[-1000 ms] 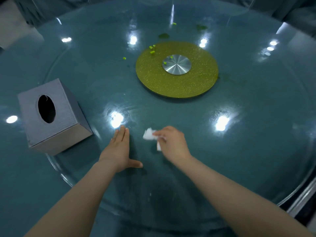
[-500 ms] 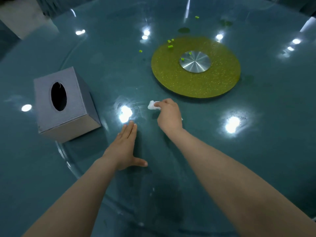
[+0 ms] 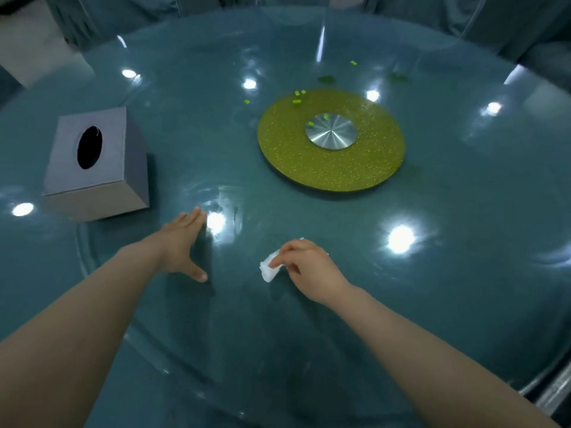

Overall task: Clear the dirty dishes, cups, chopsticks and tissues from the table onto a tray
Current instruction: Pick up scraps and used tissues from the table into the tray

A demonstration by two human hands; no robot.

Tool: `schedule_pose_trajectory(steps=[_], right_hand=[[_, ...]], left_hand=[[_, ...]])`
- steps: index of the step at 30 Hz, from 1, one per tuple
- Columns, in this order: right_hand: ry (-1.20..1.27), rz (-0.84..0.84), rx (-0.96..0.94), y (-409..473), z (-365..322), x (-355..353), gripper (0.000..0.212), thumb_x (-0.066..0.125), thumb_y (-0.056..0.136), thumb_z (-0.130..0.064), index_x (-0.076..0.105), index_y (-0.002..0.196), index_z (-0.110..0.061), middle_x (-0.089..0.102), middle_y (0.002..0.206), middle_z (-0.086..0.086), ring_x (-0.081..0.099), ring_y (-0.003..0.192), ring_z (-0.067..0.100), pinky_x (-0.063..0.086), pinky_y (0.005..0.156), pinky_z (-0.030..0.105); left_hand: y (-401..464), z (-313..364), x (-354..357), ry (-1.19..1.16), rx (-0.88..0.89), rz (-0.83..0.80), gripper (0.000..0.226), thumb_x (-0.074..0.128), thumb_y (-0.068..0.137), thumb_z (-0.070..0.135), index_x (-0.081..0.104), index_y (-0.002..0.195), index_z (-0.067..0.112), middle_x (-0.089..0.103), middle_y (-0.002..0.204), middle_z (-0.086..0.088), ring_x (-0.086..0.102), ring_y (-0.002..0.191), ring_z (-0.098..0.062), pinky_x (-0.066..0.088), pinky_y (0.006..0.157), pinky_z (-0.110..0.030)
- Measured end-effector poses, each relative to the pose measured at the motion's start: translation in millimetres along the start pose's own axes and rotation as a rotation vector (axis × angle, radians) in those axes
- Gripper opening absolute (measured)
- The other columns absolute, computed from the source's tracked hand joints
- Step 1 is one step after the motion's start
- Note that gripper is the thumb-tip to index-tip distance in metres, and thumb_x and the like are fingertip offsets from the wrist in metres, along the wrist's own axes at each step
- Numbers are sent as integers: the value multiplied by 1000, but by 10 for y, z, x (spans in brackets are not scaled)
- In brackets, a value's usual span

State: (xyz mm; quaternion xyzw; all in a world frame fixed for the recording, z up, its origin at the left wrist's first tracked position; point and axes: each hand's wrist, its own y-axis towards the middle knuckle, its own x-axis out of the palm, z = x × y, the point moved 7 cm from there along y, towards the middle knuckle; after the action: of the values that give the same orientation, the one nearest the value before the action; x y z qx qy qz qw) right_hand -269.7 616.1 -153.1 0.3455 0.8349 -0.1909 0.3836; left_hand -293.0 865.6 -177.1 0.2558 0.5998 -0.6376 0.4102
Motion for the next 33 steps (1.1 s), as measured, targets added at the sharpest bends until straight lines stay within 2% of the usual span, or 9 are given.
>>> schedule_pose_trajectory(steps=[4, 7, 10, 12, 16, 19, 24, 27, 33], right_hand=[[-42, 48, 89, -238, 359, -388, 35, 53, 86, 7, 75, 102, -15, 62, 101, 4, 57, 97, 21, 34, 82, 13], [-81, 148, 204, -283, 692, -709, 35, 54, 85, 8, 76, 102, -14, 63, 104, 6, 60, 95, 23, 32, 80, 11], [-124, 306, 379, -409, 1100, -1035, 34, 53, 87, 5, 76, 101, -15, 62, 105, 7, 59, 95, 24, 31, 75, 12], [-149, 391, 479, -548, 1332, -1199, 34, 51, 88, 3, 76, 102, -15, 61, 104, 7, 59, 93, 26, 33, 73, 17], [-217, 487, 612, -850, 1597, -1423, 32, 51, 90, -1, 74, 104, -17, 62, 104, 7, 58, 96, 29, 43, 76, 29], [-263, 518, 725, -1050, 1722, -1502, 36, 48, 89, -1, 73, 108, -18, 62, 110, 8, 58, 97, 29, 38, 71, 27], [-298, 509, 734, -1124, 1588, -1361, 35, 49, 90, -5, 71, 112, -20, 60, 102, 5, 58, 85, 27, 32, 66, 25], [-256, 468, 723, -1142, 1524, -1290, 38, 46, 90, -6, 71, 113, -24, 60, 102, 2, 55, 81, 21, 36, 66, 25], [-221, 412, 601, -1085, 1259, -1086, 37, 46, 92, -4, 70, 116, -20, 61, 106, 5, 59, 92, 25, 44, 78, 26]], left_hand=[[86, -99, -118, 22, -104, -48, 138, 85, 58, 45, -14, 149, 12, -19, 158, -5, -11, 146, -25, 9, 119, -39], [50, 49, -177, -36, -159, 64, 118, 77, 69, 33, -5, 151, 15, -10, 160, -3, -11, 146, -28, 5, 116, -47], [14, 602, -293, -140, -38, 318, 103, 70, 73, 32, 6, 152, 19, -1, 160, 0, -12, 146, -26, -3, 115, -48], [-3, 1123, -265, -214, 97, 387, 105, 70, 73, 39, 5, 152, 17, -3, 160, -2, -12, 146, -23, -6, 116, -44], [25, 1946, -13, -223, 255, 287, 113, 67, 74, 56, -5, 151, 14, -13, 159, -2, -12, 146, -18, -7, 116, -38], [67, 2144, 162, -236, 251, 204, 119, 66, 73, 60, -10, 150, 12, -16, 158, -4, -10, 146, -18, -5, 116, -38], [69, 2041, 280, -117, 215, 223, 117, 54, 76, 70, -16, 149, 11, -21, 157, -4, -14, 146, -17, -5, 117, -35], [62, 1981, 258, -144, 181, 248, 109, 44, 79, 73, -15, 149, 13, -19, 158, -1, -13, 146, -15, -5, 116, -34], [127, 1817, 136, -221, 87, 262, 102, 42, 82, 72, -5, 151, 14, -10, 160, 1, -7, 146, -13, -1, 118, -38]])
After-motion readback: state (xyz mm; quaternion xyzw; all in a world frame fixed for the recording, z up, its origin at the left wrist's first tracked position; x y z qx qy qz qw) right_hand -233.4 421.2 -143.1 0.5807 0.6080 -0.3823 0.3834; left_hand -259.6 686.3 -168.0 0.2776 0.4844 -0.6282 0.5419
